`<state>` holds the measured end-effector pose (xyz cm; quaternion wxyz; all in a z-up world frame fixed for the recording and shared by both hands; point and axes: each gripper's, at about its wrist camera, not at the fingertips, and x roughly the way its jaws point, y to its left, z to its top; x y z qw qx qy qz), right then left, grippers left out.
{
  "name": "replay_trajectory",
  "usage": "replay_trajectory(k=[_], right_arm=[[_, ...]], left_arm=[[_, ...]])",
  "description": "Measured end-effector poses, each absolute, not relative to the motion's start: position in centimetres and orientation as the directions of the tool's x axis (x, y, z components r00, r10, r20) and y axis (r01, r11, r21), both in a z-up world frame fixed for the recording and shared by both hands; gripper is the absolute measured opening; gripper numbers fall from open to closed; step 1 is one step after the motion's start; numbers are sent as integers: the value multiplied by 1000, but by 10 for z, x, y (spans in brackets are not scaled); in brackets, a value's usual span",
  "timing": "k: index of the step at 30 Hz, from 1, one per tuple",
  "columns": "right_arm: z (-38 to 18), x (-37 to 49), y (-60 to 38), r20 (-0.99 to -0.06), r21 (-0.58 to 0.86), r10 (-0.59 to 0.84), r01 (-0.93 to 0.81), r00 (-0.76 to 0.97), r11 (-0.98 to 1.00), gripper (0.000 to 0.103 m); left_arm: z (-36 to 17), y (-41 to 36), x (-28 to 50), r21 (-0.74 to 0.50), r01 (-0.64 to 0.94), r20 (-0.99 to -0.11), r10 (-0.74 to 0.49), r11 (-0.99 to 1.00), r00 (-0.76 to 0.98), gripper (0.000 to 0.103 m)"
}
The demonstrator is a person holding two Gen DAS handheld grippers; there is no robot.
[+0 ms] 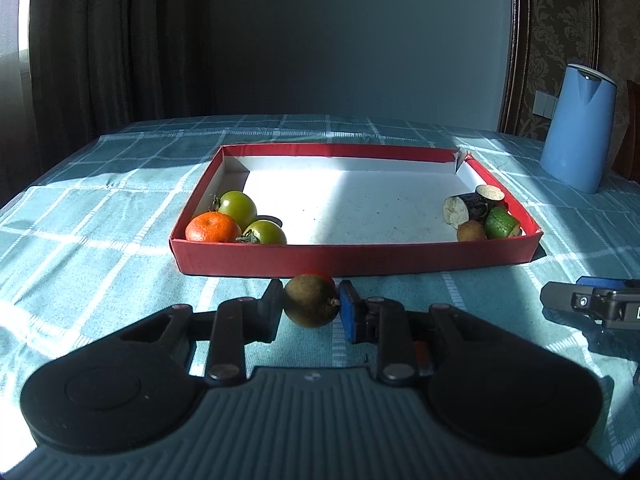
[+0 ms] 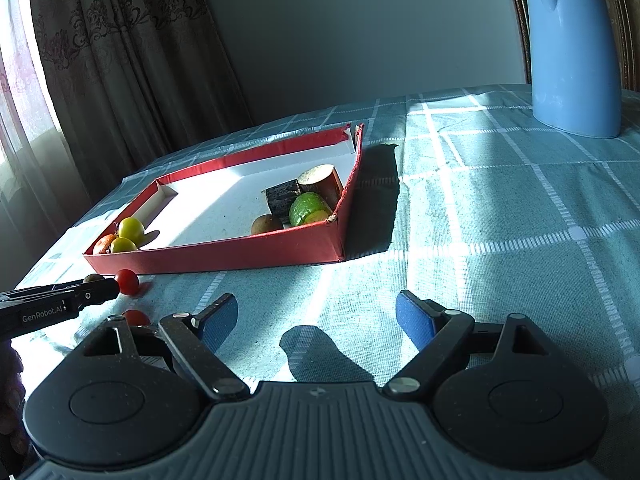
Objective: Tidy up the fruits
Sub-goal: 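Lower the kiwi into the box beside the green tomatoes and release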
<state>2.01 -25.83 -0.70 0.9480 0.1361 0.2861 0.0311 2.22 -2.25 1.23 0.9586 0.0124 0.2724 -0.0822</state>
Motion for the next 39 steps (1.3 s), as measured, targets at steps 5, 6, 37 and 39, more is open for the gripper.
replay_trajectory(k=[5, 6, 37, 39], right_arm=[[-7, 20, -258, -535, 274, 136, 19, 834, 962, 87], [-7, 20, -258, -535, 273, 136, 18, 834, 962, 87], [-6, 21, -253, -545, 247, 130, 11, 828, 969, 90], [-6, 21, -253, -545, 248, 130, 11, 828, 969, 90]], left_arm=[[31, -35, 24, 8, 170, -479, -145, 985, 866, 27], [35, -38, 27, 14, 165, -468, -140, 986, 872, 27], [10, -45, 120, 84, -24, -544, 66, 996, 836, 29], [11, -44, 117, 71, -9, -539, 46, 997, 841, 29]])
